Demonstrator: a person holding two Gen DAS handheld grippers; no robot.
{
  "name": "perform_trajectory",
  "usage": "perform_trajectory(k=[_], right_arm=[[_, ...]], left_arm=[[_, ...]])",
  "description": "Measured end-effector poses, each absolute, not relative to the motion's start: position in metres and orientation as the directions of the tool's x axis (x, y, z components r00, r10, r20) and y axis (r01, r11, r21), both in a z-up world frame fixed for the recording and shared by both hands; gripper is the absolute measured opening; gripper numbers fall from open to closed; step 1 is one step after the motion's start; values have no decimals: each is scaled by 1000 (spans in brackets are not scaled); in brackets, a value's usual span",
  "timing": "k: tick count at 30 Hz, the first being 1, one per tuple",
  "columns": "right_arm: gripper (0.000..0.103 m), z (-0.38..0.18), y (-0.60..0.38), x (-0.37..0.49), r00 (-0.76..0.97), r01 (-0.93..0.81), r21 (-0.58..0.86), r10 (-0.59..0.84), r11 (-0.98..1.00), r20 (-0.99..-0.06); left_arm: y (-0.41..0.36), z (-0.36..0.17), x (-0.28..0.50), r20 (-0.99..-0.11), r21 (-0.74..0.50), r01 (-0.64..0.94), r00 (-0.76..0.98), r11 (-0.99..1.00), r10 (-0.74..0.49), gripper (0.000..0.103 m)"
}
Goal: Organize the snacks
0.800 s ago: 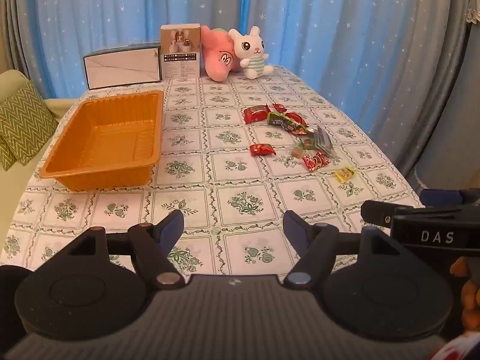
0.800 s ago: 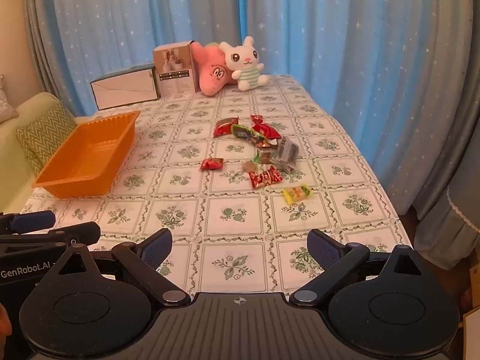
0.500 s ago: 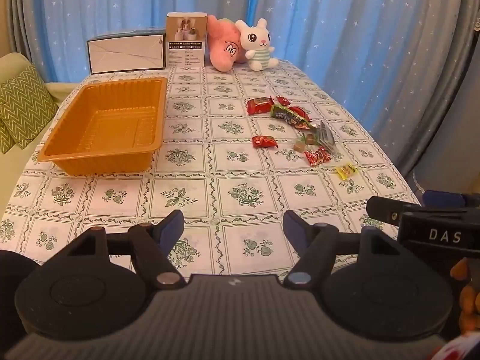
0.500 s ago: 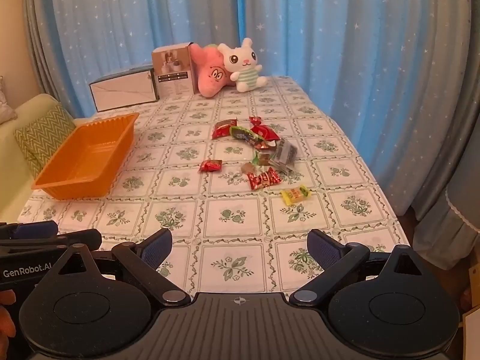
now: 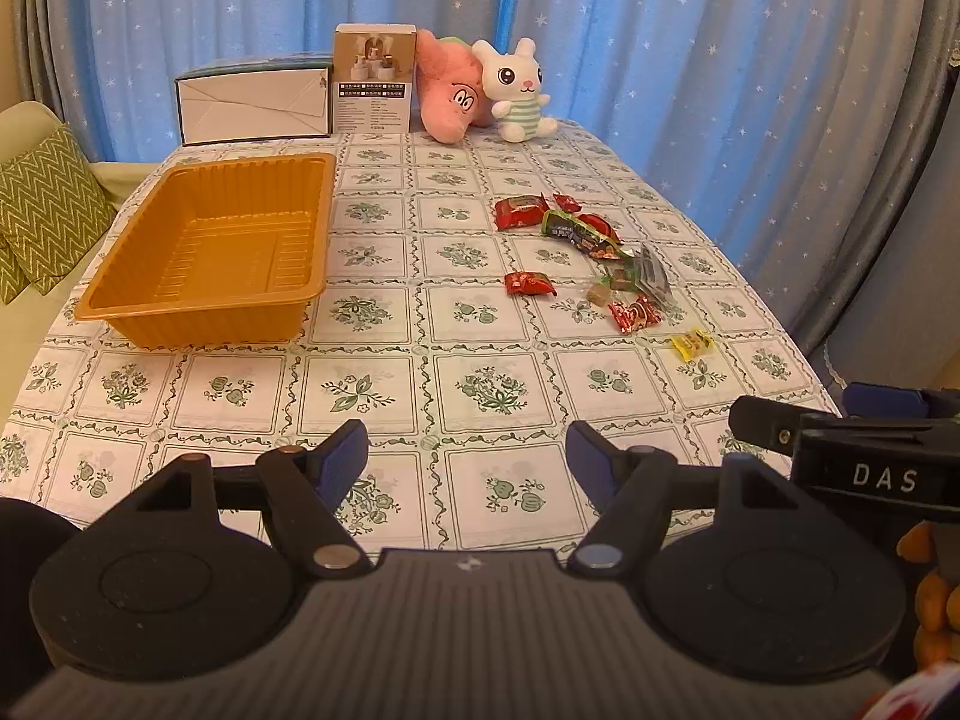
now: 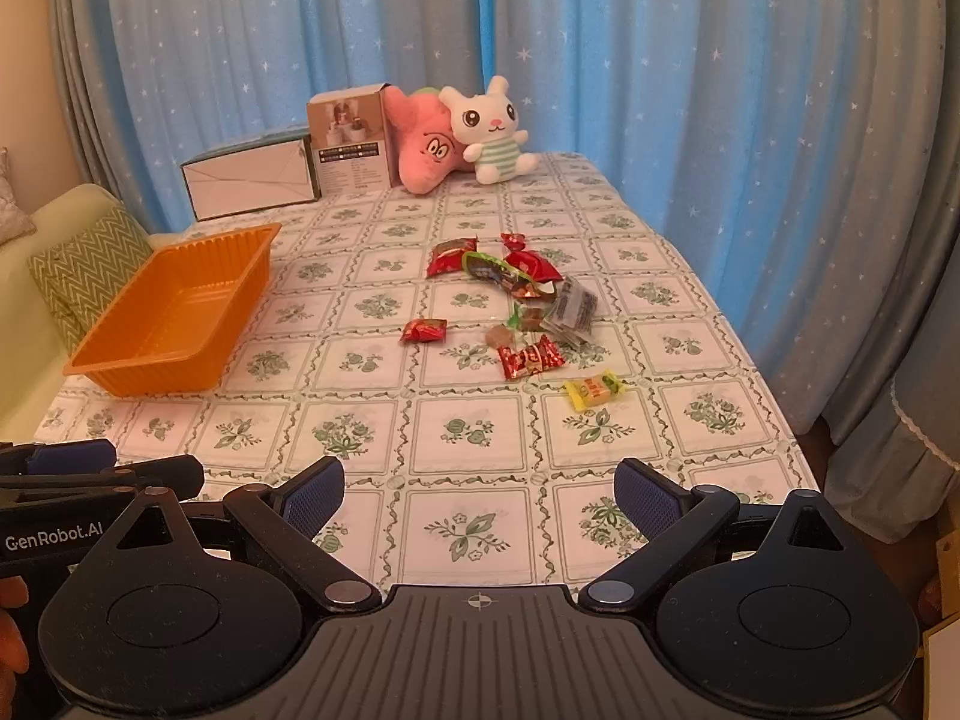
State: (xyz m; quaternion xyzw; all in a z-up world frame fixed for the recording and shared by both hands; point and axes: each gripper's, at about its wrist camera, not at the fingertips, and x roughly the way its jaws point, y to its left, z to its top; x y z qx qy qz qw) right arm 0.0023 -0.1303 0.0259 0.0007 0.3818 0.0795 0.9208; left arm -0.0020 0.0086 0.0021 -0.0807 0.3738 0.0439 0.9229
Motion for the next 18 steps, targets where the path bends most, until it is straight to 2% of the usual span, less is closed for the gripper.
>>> perform_trajectory(k=[18], right_arm=[[97,27,-131,3,699,-147,60,146,987,-700]], left_arm=[[7,4,-3,-693,-117,-142,721,983,22,70]])
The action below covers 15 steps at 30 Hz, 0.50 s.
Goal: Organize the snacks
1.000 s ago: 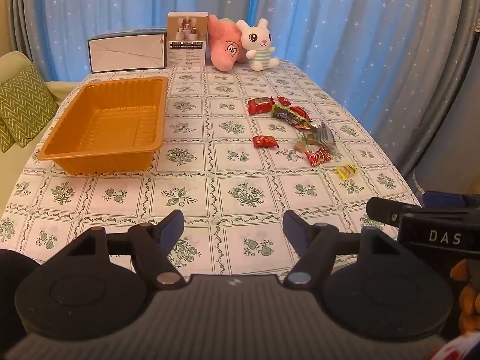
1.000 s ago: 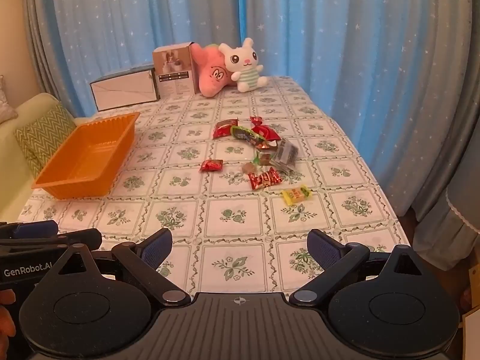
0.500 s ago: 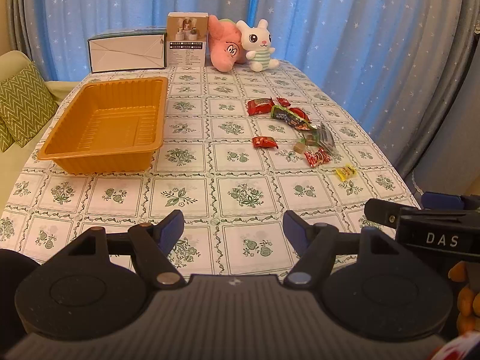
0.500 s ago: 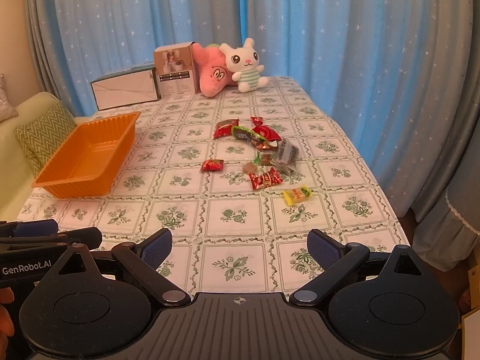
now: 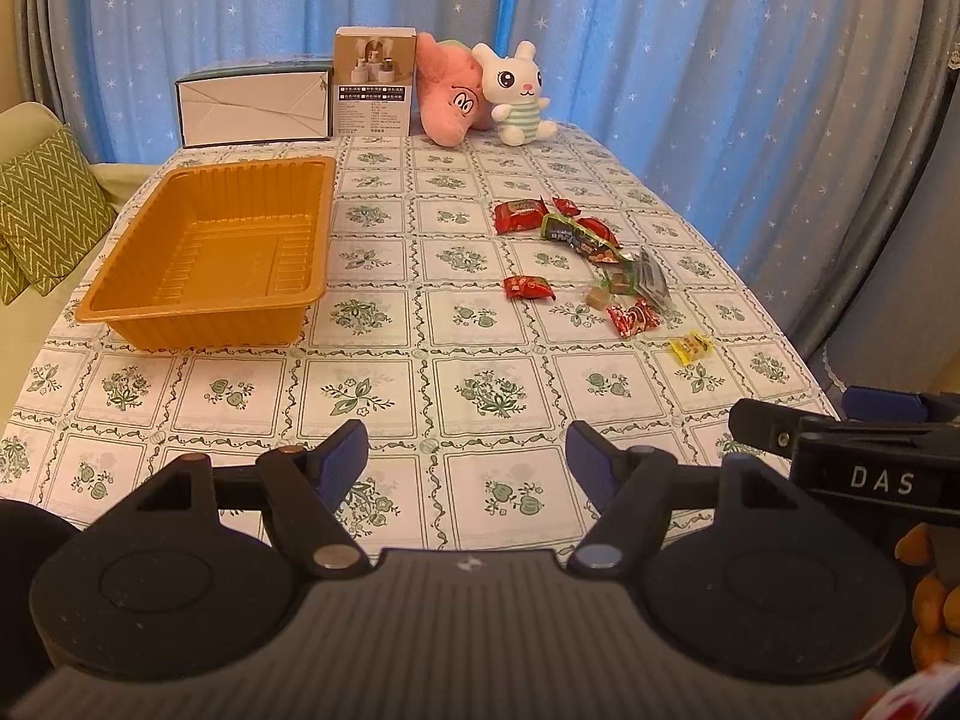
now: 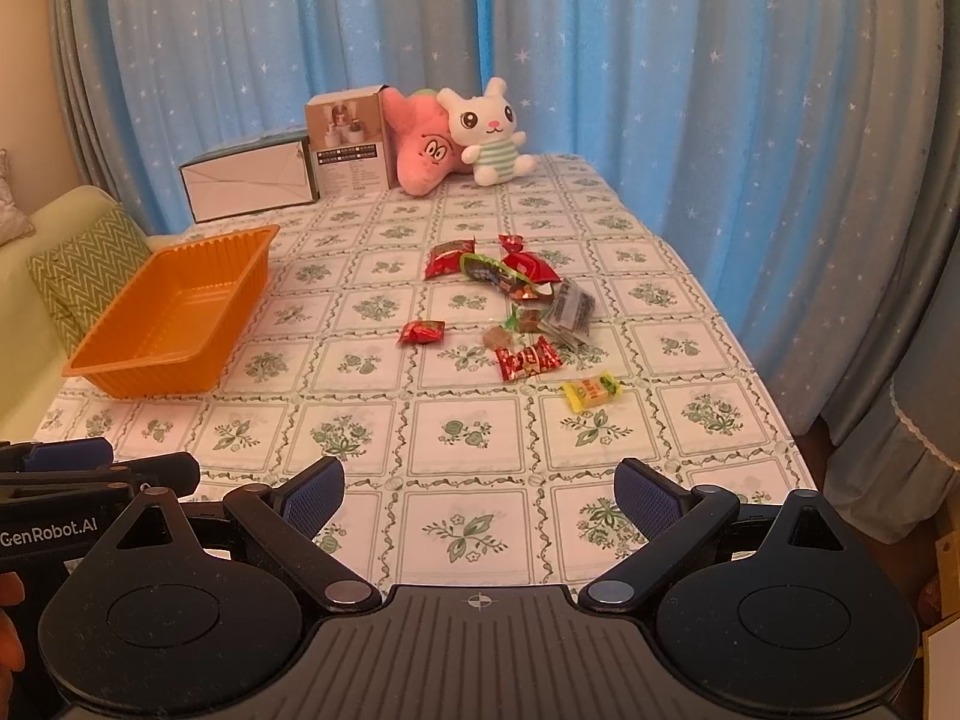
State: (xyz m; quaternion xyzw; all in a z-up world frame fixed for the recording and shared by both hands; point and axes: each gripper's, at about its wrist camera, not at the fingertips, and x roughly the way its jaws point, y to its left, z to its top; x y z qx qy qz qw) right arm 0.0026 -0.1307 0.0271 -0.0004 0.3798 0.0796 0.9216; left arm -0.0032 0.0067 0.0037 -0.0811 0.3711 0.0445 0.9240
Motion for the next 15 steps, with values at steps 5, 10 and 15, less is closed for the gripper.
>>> perform_trajectory(k=[5,10,15], right_arm=[[97,27,-131,3,699,-146,60,146,987,-700],[97,28,-132,3,700,-148,61,148,987,-698],[97,30,-134,3,701,-147,63,148,987,-697]], left_arm=[[6,4,-3,-693,-115,-144,721,983,24,70],[6,4,-3,-692,-116,-143,721,983,24,70],[6,4,-3,-692,-117,-144,722,983,23,70]])
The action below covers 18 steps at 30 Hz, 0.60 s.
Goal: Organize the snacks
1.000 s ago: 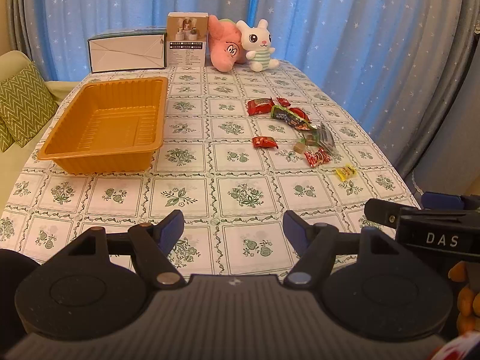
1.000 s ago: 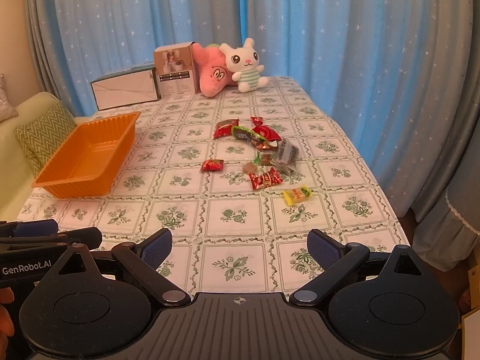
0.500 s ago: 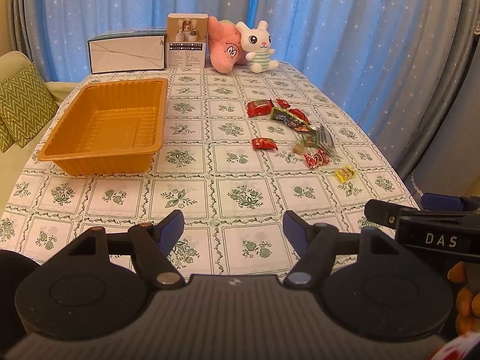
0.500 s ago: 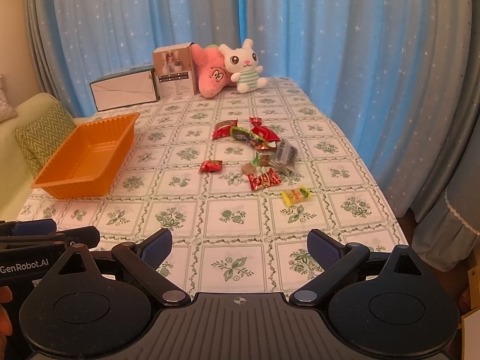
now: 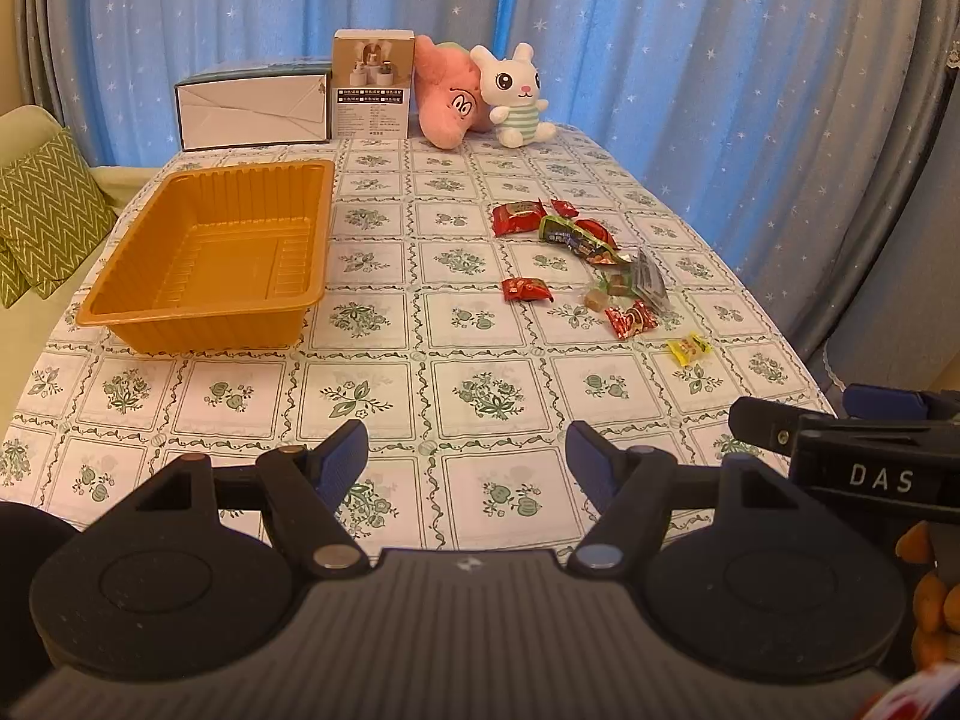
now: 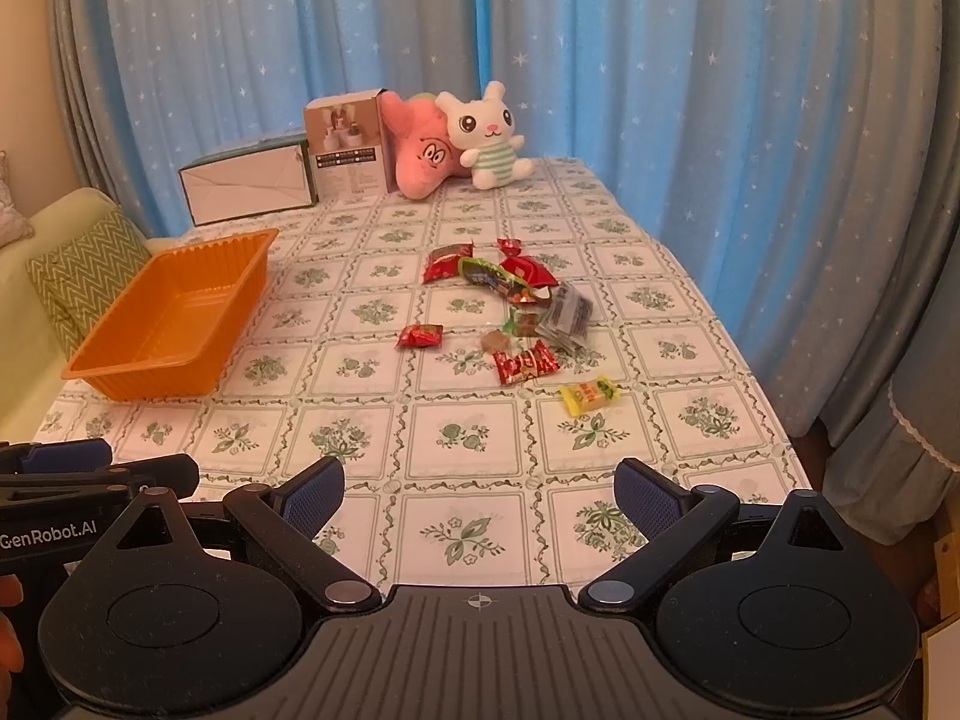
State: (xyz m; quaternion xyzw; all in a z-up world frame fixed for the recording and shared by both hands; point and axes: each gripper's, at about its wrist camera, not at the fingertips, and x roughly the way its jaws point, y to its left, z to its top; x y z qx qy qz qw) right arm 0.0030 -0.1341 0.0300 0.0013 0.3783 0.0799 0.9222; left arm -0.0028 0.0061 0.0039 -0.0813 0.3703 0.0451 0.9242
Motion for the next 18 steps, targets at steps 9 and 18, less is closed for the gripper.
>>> perform_trajectory(k=[9,18], right_arm=[[97,30,-135,3,702,-145,65,149,987,-696],[97,32,-137,3,706,-142,62,145,988,-693]], left_arm=[[5,4,-3,-691,-115,-143,722,983,24,70],[1,8,-2,-691,-113,-140,723,984,23,70]])
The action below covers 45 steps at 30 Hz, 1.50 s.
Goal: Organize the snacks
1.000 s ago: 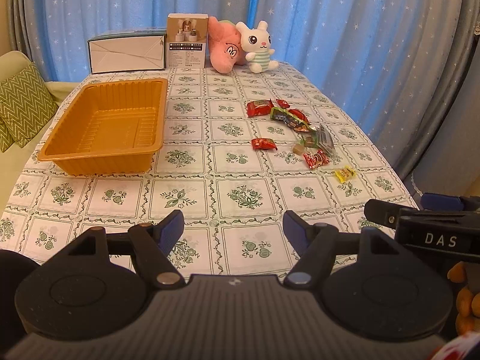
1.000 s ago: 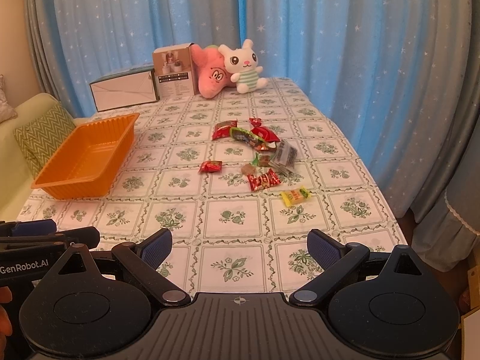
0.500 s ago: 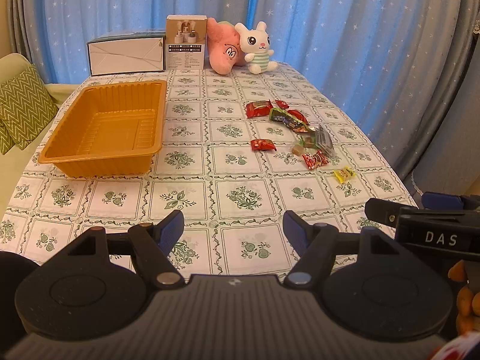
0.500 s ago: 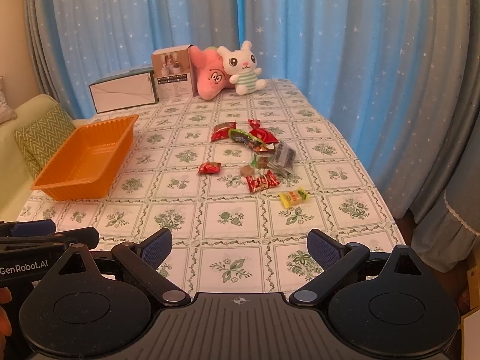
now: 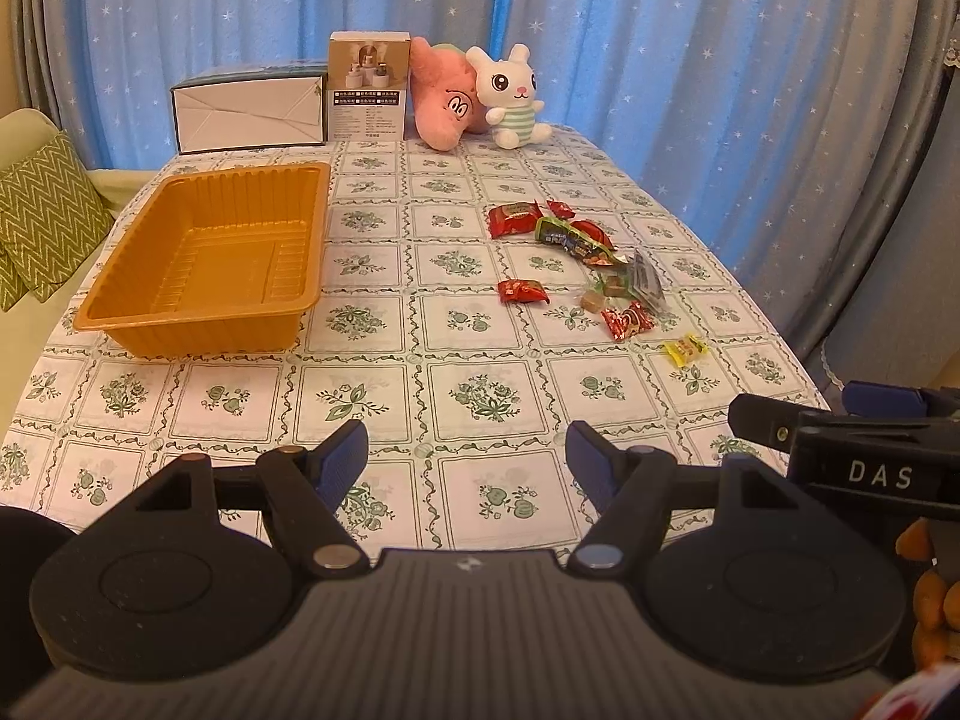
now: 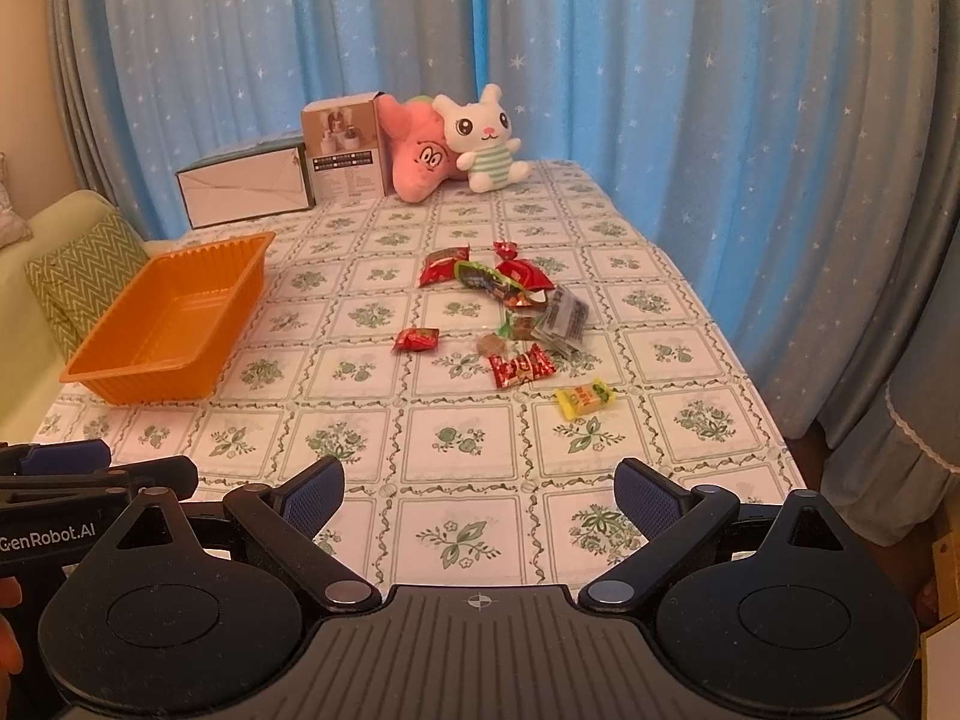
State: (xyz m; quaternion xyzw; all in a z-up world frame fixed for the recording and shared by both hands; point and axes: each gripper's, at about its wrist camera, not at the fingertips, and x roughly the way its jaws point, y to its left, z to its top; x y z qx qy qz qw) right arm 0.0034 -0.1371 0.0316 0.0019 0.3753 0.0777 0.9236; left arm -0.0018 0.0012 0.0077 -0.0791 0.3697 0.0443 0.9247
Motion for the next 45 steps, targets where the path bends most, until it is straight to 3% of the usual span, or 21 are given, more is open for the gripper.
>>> perform_trajectory(k=[33,45], right_arm=[[97,32,-141,5,705,-139,60,141,989,-695],[97,20,-162,23,726,-68,79,103,995,-680]], left_arm=[[-1,7,0,-687,-122,-135,726,983,15,70],[2,-5,30,-692,-189,-99,719,977,-61,70]])
